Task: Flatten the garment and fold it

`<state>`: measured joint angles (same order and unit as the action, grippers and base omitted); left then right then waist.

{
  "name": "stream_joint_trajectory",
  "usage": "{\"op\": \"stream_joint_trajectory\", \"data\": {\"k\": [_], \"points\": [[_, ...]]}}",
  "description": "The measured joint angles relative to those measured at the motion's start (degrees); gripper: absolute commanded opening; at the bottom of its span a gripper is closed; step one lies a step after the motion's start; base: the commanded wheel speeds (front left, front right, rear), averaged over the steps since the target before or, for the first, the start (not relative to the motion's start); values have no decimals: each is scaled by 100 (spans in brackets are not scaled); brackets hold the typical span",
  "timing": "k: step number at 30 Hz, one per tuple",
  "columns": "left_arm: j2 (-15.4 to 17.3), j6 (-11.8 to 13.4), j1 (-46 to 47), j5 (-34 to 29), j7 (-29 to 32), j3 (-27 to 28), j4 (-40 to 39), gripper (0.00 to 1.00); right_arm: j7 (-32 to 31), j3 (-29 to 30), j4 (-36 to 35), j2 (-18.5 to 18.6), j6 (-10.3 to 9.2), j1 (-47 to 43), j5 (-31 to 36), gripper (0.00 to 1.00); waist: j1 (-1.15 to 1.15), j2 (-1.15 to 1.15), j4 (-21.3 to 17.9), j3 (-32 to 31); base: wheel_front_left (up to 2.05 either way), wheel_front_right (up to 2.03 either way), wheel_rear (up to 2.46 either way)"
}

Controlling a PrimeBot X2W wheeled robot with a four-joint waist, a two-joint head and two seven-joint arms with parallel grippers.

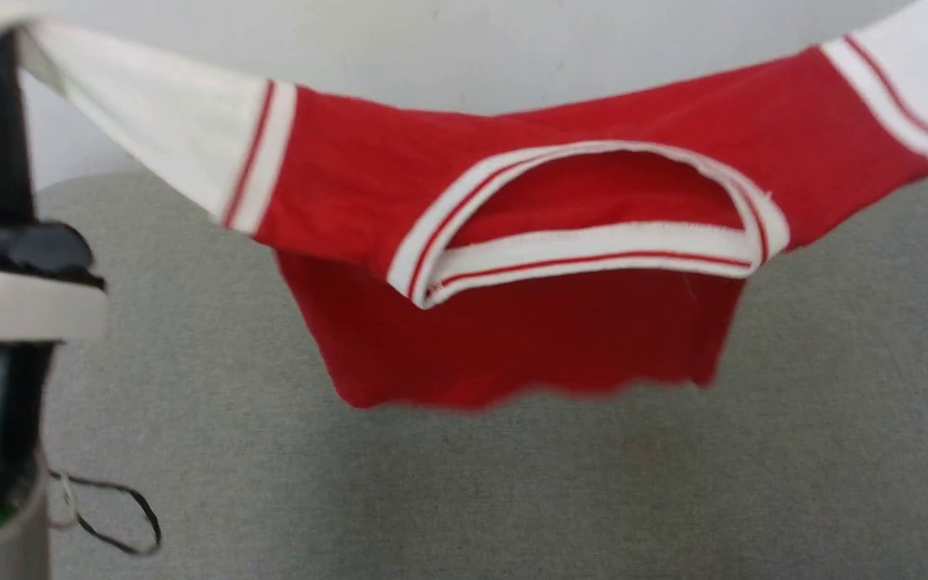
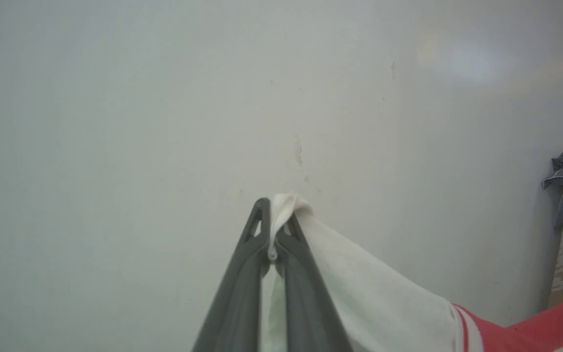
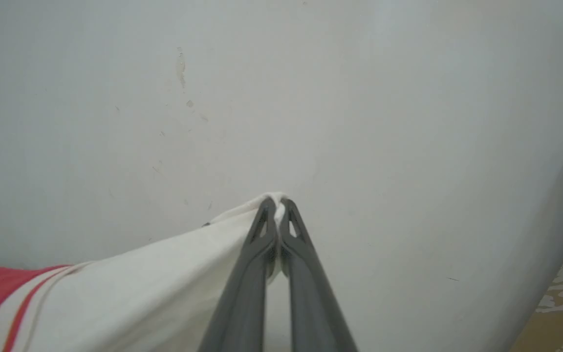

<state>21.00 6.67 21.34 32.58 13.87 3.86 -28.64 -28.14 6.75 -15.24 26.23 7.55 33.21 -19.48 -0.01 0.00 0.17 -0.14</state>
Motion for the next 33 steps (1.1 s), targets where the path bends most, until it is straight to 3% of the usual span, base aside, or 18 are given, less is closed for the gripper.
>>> {"op": "stream_joint_trajectory", "data": {"k": [8,15,21,26,33], "points": [[405,-32,1021,70,196,177,422,0,186,-500,510,292,0,1154,-78,0,1,0,-85,364,0,0,0],[671,-300,2377,101,300,-33,1424,0,737,-1003,1648,501,0,2720,64,0,2,0,-124,1041,0,0,0],[882,-534,3916,-142,71,-277,2607,0,1435,-1768,2911,528,5,4232,602,0,3,0,-162,1785,0,0,0],[824,-664,5241,-263,-233,-490,3669,0,1859,-1949,4001,276,5,5405,901,0,4,0,-182,2432,0,0,0],[648,-731,6599,-549,-1074,-666,4853,0,2605,-1581,5221,-226,5,6569,1538,0,3,0,-196,3276,0,0,0]]}}
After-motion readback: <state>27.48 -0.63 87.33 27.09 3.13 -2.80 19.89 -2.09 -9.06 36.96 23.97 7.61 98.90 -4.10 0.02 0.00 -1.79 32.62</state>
